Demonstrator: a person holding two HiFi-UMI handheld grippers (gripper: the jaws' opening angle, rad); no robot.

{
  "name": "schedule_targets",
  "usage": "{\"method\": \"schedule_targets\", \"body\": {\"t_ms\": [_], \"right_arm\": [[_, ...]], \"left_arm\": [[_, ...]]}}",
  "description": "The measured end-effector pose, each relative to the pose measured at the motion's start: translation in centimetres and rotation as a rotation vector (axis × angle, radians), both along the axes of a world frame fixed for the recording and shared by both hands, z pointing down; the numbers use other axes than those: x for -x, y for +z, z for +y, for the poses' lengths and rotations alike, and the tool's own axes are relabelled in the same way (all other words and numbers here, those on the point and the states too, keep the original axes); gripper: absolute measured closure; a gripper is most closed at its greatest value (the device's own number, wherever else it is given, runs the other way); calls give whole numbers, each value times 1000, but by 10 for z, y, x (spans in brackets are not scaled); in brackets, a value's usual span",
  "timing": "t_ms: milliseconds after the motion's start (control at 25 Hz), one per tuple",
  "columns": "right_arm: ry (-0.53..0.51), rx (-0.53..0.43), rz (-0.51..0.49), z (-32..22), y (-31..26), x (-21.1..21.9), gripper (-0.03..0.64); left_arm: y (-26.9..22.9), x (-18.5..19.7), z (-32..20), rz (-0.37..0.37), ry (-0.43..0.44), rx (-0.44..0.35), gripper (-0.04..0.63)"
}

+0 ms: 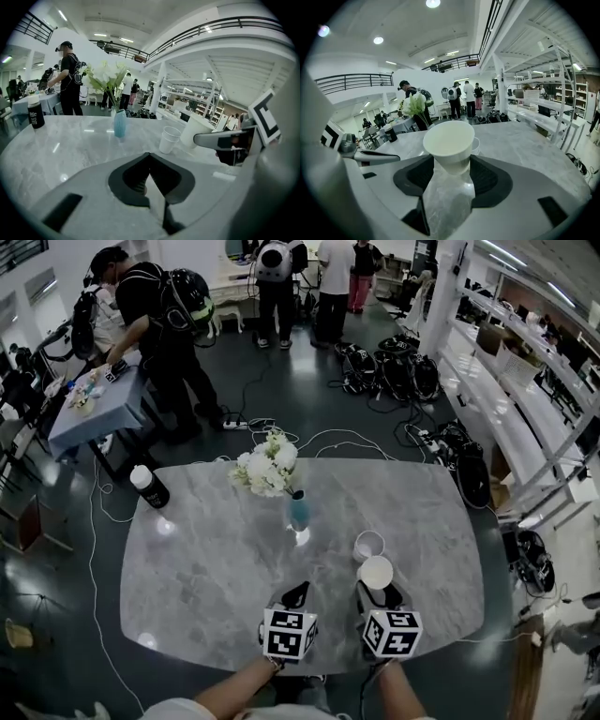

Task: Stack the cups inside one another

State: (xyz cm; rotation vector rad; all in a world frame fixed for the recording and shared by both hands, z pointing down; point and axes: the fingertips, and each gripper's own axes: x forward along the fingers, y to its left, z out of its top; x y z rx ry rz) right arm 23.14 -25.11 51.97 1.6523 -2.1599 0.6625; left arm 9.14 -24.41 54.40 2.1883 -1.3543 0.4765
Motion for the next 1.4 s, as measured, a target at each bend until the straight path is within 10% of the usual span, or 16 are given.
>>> {"method": "schedule_targets", "body": {"t_ms": [1400], "right_arm": [[-22, -24, -8, -86, 21, -10, 399]], "left_arm": [[52, -7, -35, -28, -43, 68, 601]]}}
